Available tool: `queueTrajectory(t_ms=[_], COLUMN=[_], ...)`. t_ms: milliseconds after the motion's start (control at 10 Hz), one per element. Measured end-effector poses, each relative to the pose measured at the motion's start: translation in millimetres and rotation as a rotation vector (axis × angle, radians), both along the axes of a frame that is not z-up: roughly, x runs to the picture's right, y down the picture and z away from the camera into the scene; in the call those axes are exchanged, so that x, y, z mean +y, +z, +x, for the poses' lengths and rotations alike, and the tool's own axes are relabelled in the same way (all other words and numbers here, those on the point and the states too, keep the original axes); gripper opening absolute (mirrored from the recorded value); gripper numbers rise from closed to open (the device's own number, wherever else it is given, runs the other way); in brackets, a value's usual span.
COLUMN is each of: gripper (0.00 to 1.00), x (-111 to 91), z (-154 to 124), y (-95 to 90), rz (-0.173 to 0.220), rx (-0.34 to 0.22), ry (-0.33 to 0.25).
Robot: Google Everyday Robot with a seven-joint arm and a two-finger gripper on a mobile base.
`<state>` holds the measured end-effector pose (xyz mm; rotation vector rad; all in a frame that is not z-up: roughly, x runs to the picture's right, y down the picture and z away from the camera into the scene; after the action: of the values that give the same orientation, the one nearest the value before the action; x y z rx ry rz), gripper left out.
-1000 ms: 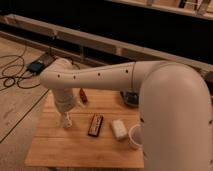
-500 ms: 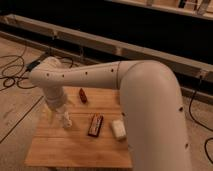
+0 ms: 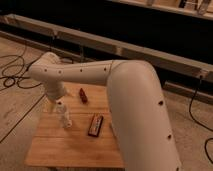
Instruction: Knock the bottle over
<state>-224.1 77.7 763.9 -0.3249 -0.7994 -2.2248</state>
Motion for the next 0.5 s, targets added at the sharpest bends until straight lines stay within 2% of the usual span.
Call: queueTrajectory(t_ms=[300, 500], gripper=[0.80, 0.80], x=[-39.4, -62.2], z=[57.8, 94.4], y=[23.6, 32.8], rz=[0.037, 0.052], rx=[0.090, 0.138], ry=[0.011, 0.023])
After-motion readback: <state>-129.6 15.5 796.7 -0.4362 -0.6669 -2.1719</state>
